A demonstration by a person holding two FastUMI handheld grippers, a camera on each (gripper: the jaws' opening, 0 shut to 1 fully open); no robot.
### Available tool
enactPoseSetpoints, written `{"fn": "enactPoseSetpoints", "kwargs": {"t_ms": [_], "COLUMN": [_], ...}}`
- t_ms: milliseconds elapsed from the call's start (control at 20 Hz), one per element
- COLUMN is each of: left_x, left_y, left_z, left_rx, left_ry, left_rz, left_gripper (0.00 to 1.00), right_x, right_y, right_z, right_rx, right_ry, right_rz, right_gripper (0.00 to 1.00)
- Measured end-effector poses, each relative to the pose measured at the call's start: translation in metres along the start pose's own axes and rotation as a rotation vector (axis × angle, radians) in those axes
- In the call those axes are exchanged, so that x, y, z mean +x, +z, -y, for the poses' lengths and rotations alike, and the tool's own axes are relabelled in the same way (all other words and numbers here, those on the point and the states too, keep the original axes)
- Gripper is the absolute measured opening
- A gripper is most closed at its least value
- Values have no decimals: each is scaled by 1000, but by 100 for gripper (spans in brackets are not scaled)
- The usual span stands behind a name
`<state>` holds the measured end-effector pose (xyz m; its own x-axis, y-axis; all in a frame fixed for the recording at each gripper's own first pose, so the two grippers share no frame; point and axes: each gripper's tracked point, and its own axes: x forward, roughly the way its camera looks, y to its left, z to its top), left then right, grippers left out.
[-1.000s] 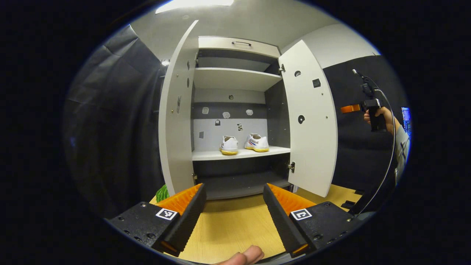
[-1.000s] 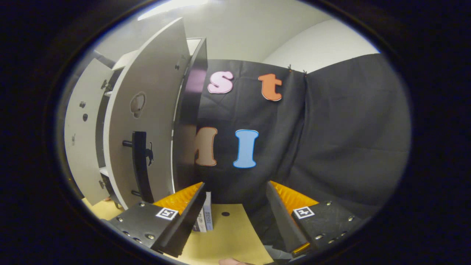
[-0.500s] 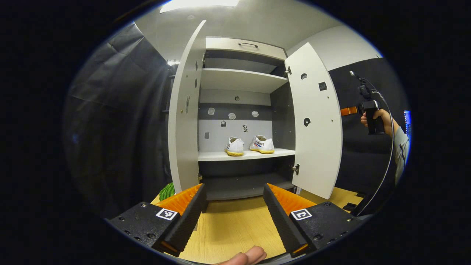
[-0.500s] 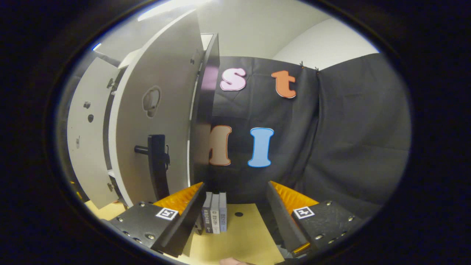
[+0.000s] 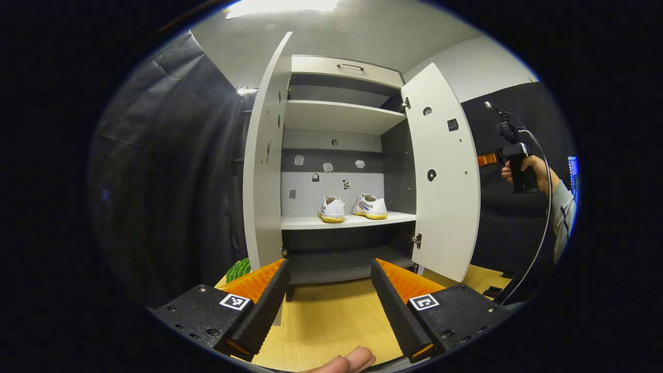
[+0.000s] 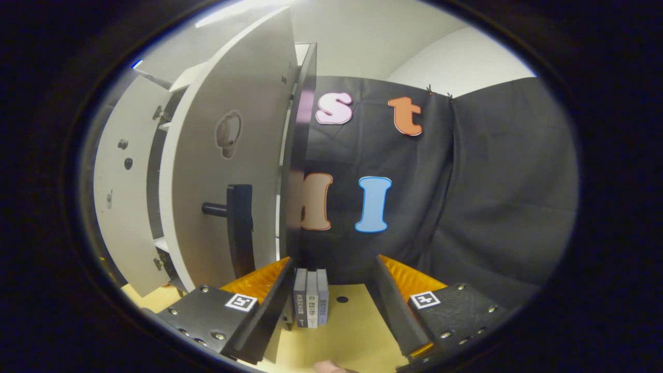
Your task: Grab one shoe with the right hand and put it into the shoe cabinet, grab the other shoe with the left hand and put it into the shoe cabinet; then close the right door with the right hand and the left door with the left hand.
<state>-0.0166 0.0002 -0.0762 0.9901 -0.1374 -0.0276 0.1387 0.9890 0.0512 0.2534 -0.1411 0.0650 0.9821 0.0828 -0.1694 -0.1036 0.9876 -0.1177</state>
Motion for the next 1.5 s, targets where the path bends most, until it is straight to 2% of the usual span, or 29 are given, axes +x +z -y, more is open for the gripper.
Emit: {"fn": "enactPoseSetpoints", "kwargs": {"t_ms": [300,500,550,600,650,700,800,850,900,1050,1100,1150,1200,1350,1400,1500], "left_x": [-6,2,3,4,8,11,13,13,13,9,8,8,6,2,-3,-5], "left_y": [2,11,14,20,24,28,37,41,47,65,70,72,74,74,74,77], "left_z": [-5,-27,-32,-40,-45,-50,-62,-70,-79,-100,-105,-111,-116,-125,-130,-142], "left_rx": [-7,-21,-20,-25,-37,-54,-85,-92,-86,-71,-65,-61,-59,-64,-55,-27], "left_ry": [29,98,110,119,126,132,140,153,168,208,216,225,232,232,236,259], "left_rz": [4,19,18,17,22,24,33,41,48,94,106,112,113,94,87,90], "left_gripper": [96,96,93,96,93,96,96,93,96,96,96,92,96,96,96,96], "right_x": [-7,-7,-7,-6,-6,-5,-1,2,3,13,17,20,23,25,23,13], "right_y": [5,5,5,4,4,5,5,5,5,4,1,-2,-6,-4,-3,-2], "right_z": [-39,-73,-79,-85,-90,-95,-106,-113,-121,-157,-174,-191,-205,-212,-210,-212], "right_rx": [-23,-2,6,16,26,34,48,57,64,63,67,65,68,59,59,85], "right_ry": [30,51,54,55,54,53,50,52,61,107,129,154,166,109,99,118], "right_rz": [8,14,16,15,14,16,17,14,12,7,1,-10,-16,7,26,38], "right_gripper": [92,92,92,92,92,92,92,92,92,92,95,93,93,94,92,96]}}
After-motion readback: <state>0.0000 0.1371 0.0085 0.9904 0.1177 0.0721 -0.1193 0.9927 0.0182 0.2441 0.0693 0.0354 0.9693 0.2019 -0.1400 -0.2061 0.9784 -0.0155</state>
